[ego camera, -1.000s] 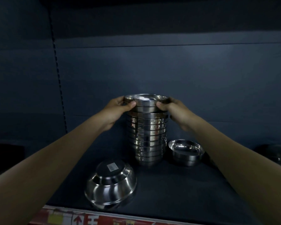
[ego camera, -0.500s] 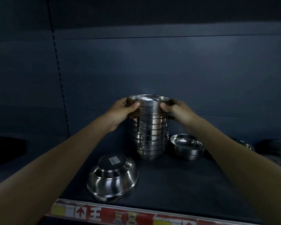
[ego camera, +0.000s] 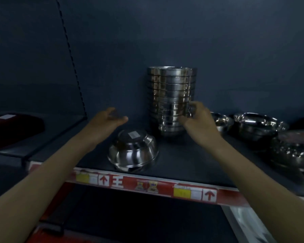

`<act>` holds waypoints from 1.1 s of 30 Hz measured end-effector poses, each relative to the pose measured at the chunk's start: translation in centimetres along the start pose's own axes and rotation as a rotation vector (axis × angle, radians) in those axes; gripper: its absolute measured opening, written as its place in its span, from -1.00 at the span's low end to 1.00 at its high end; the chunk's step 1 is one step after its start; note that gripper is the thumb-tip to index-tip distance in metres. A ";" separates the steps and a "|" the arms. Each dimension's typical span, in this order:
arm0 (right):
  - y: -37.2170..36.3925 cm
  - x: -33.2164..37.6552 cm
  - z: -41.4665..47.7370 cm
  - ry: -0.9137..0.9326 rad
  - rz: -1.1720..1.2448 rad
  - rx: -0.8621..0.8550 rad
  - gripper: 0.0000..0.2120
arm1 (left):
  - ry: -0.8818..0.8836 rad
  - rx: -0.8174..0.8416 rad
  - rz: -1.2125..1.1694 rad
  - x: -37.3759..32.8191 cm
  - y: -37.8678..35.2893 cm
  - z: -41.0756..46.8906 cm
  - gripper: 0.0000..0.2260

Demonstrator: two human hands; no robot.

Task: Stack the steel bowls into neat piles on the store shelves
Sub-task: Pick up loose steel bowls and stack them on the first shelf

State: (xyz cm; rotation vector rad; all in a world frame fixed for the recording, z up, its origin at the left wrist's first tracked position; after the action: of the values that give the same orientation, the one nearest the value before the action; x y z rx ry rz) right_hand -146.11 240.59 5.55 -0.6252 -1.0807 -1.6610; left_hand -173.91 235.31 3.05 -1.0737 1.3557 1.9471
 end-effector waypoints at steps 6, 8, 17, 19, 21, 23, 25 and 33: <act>-6.3 -2.6 -3.5 -0.214 0.139 0.312 -0.89 | 0.148 0.066 0.037 5.1 -0.2 -2.7 -0.58; -7.9 -3.5 -4.5 -0.309 0.151 0.425 -0.75 | 0.178 0.102 0.039 6.2 -0.5 -3.2 -0.43; -9.5 -4.8 -5.8 -0.403 0.084 0.563 -0.40 | 0.170 0.270 -0.025 6.7 -2.1 -4.6 -0.23; -9.7 -4.5 -5.9 -0.376 0.068 0.587 -0.59 | 0.167 0.269 -0.034 6.3 -2.3 -4.9 -0.39; -9.7 -4.3 -5.8 -0.375 0.082 0.577 -0.67 | 0.151 0.262 -0.043 5.9 -2.6 -5.1 -0.62; -9.5 -4.1 -5.8 -0.364 0.090 0.560 -0.67 | 0.141 0.246 -0.061 5.3 -2.8 -5.4 -0.72; -9.3 -4.0 -5.8 -0.345 0.093 0.542 -0.67 | 0.124 0.224 -0.087 5.0 -2.8 -5.6 -0.69; -6.5 -2.9 -6.6 -0.280 0.321 0.403 -0.61 | -0.130 0.019 -0.085 0.9 -2.2 -7.2 -0.50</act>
State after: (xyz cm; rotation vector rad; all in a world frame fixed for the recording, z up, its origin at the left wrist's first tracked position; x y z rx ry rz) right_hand -150.53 236.63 -2.16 -0.7321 -1.3884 -1.0605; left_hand -170.48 229.35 -0.18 -0.9618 1.2366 1.9037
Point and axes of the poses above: each hand's wrist, its own z-axis towards the middle knuckle, its own y-axis out of the back of the hand, x = y × z, the point moved 10 cm from there along z, towards the middle knuckle, and after that the axes turned 2 degrees about z, right-handed, at the moved point
